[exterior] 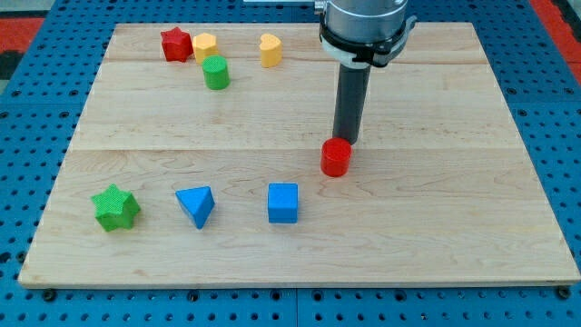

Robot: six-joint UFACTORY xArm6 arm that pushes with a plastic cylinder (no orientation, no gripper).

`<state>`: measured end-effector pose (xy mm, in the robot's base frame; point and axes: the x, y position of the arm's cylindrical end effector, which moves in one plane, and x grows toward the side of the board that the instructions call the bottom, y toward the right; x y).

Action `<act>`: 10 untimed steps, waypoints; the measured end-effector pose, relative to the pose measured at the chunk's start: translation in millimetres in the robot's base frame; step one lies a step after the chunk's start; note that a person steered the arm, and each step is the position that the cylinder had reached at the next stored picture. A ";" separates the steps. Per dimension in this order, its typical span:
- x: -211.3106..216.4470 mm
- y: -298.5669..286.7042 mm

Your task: Move the red circle to the right of the blue cube

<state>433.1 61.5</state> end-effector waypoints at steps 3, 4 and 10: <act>45.9 -9.2; 51.5 -7.4; 65.5 -16.8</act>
<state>498.6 44.7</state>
